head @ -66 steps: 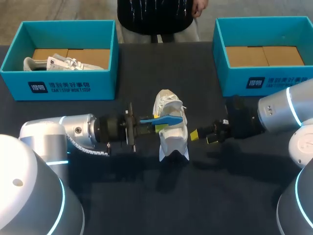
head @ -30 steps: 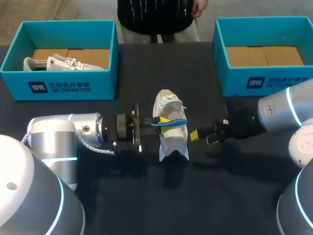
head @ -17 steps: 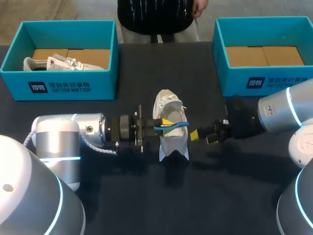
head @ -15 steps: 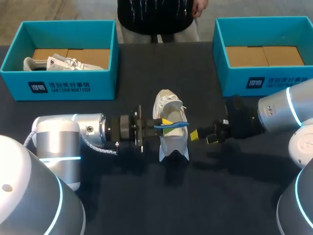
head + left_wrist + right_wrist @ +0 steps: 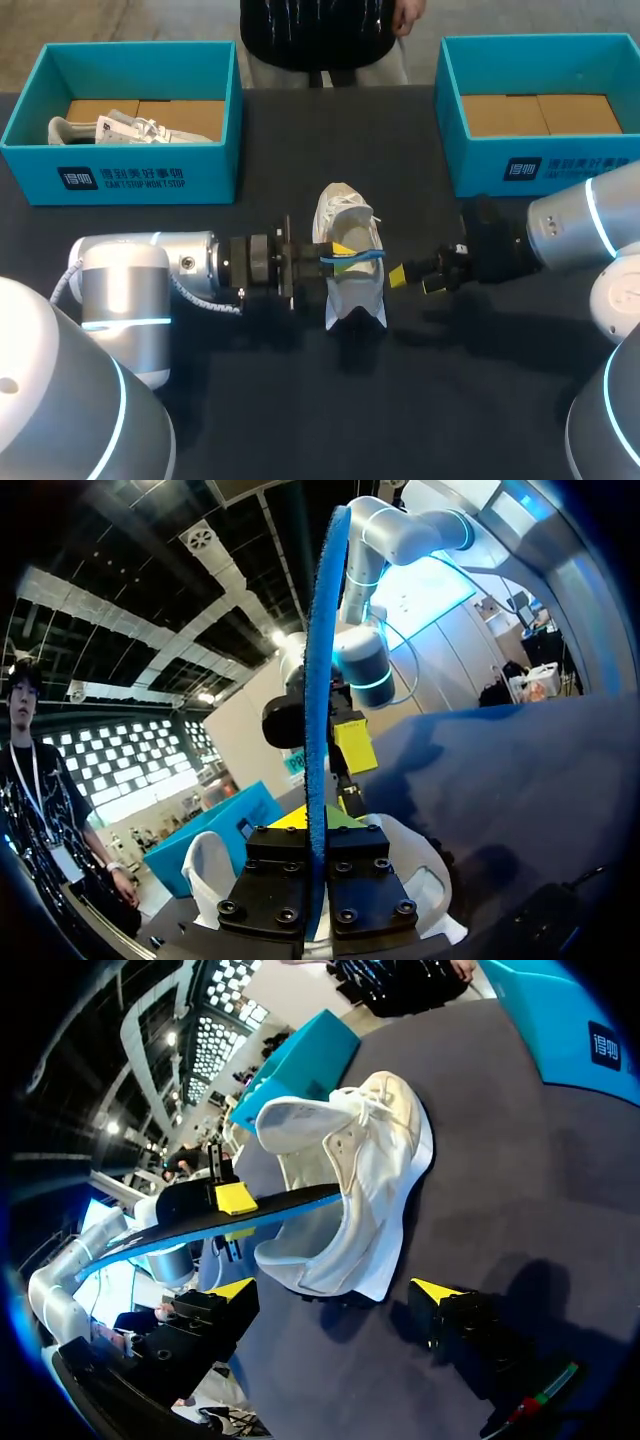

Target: Take the shoe out of the shoebox, open the shoe tongue, remove and reinsert the insole, then place the shoe into the shoebox

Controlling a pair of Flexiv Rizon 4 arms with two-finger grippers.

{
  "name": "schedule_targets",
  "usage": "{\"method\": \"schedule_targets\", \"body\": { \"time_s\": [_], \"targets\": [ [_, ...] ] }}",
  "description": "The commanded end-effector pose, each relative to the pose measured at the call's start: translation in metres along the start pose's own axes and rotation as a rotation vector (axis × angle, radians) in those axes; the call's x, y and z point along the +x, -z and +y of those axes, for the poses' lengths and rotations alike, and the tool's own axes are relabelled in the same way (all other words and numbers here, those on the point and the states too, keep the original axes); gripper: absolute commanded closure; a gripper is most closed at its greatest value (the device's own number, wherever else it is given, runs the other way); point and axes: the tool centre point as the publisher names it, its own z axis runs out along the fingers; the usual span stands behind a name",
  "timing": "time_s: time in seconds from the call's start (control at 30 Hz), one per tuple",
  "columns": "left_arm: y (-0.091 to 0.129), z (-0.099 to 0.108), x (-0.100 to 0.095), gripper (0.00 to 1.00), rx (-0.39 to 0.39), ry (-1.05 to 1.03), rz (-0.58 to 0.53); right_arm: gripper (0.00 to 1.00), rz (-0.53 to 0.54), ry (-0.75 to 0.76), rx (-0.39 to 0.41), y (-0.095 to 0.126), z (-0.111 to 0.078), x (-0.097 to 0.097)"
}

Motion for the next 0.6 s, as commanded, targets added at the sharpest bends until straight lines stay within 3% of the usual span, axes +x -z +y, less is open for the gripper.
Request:
{"method": "schedule_targets", "body": {
  "time_s": [0.03,0.6],
  "targets": [
    [-0.001,0.006,0.000,1.00,-0.011,0.002,0.007,0.00,-0.001,0.001,-0.002,-0.001,0.000,0.000],
    [0.002,0.030,0.001,1.00,-0.075,0.019,0.017,0.00,-0.001,0.001,-0.002,-0.001,0.000,0.000]
  ]
}}
